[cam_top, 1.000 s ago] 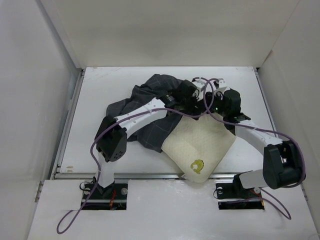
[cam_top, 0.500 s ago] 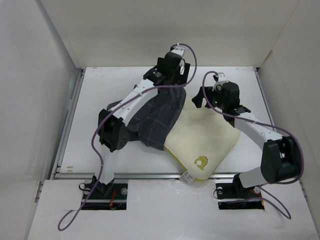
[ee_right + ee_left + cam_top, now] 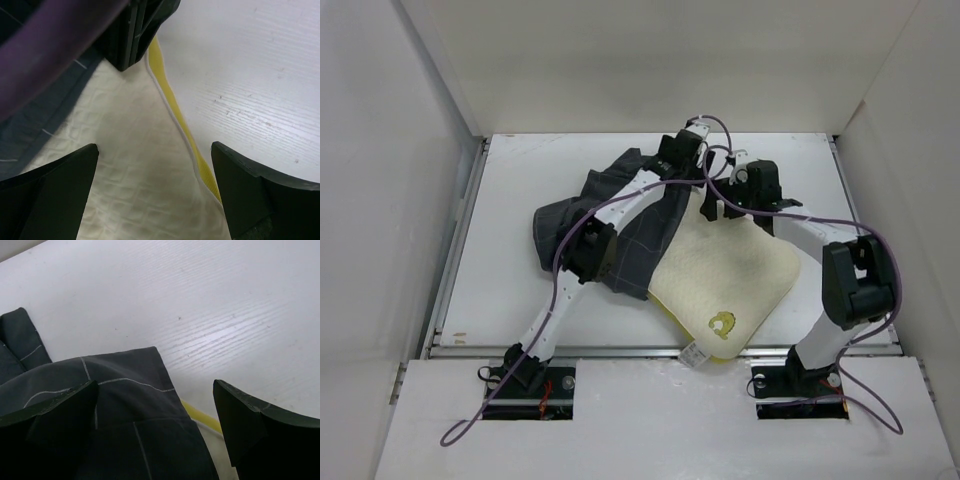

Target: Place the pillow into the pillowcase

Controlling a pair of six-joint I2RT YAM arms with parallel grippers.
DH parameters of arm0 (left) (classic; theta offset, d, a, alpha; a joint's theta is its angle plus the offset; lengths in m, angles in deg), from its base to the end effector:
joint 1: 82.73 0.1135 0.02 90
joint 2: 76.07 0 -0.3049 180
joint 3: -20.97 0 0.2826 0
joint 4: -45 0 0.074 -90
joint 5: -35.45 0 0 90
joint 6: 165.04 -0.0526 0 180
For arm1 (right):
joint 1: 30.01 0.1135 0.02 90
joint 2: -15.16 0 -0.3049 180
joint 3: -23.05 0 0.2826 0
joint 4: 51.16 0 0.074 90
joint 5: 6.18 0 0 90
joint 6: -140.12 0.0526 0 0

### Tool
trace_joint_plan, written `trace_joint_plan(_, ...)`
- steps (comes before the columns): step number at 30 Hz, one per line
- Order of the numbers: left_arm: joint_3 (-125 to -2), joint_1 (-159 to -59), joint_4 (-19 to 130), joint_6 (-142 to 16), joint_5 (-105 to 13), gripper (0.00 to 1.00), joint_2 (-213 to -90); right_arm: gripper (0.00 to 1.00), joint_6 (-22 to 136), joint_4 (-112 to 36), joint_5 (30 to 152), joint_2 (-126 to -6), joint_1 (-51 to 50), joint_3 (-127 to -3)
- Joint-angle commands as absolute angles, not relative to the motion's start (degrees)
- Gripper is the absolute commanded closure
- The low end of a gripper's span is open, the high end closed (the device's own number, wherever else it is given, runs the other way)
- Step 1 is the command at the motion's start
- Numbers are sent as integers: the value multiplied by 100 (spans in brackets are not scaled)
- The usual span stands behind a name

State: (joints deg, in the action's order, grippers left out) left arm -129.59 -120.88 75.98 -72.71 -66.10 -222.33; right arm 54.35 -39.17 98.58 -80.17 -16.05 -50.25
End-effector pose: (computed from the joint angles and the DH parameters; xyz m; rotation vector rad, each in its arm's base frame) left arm 0.5314 -0.4041 0.2477 0.5040 1.9713 -0.2405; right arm 0.3983 0.1128 0.2412 -0.3334 2.1529 0.4606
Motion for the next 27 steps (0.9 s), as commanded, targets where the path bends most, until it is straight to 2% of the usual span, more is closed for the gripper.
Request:
trace_joint_plan(1,-13297,-12087,7141,-7469,-6922,0,-22302,0,5206,-3925,10077,-8213,-1559,-5363)
trace_joint_plan(3,-13244,-12087,7141,-7469,-6975,0,-22477,0,5206,-3820,10165,-8511,-1559,-5495)
trace_joint_plan(4,-13244,-12087,7141,-7469,-6975,6,-22539,5,5206,-3741,10436,-8626,-1559,-5687)
trace_joint_plan(5,-13244,-12087,7141,-7469,-6897,22,-22540,11,5136,-3557,10569,-8862,-1559,-5793)
trace_joint_plan(6,-13244,-12087,7141,-7469,-6792,34,-22618,21,5066,-3451,10623,-8977,-1559,-5898)
trace_joint_plan(7,-13244,-12087,7089,-7469,-6738,45,-22671,35,5065,-3302,10554,-9100,-1507,-6039)
trace_joint_plan(8,-13244,-12087,7088,-7469,-6677,54,-22671,76,5065,-2996,10492,-9232,-1507,-6310)
trace_joint_plan(9,-13244,-12087,7088,-7469,-6520,71,-22671,96,5013,-2889,10491,-9416,-1454,-6417)
trace_joint_plan(11,-13305,-12087,7027,-7469,-6466,88,-22671,100,4899,-2975,10455,-9418,-1306,-6418)
trace_joint_plan(13,-13367,-12087,7027,-7469,-6465,97,-22514,100,4662,-3352,10212,-8919,-1104,-6182)
trace_joint_plan(18,-13315,-12087,6948,-7653,-6526,95,-21969,100,4142,-3854,8814,-7855,-487,-5794)
trace_joint_plan(20,-12966,-12087,6948,-7784,-6466,100,-21567,100,4195,-3907,8813,-7564,-487,-5741)
trace_joint_plan(24,-12236,-12087,6948,-8031,-6334,100,-20783,100,4195,-4126,8549,-7151,-540,-5637)
trace_joint_plan(27,-12129,-12087,7176,-8214,-6158,100,-20335,100,4195,-4583,8426,-6817,-540,-5329)
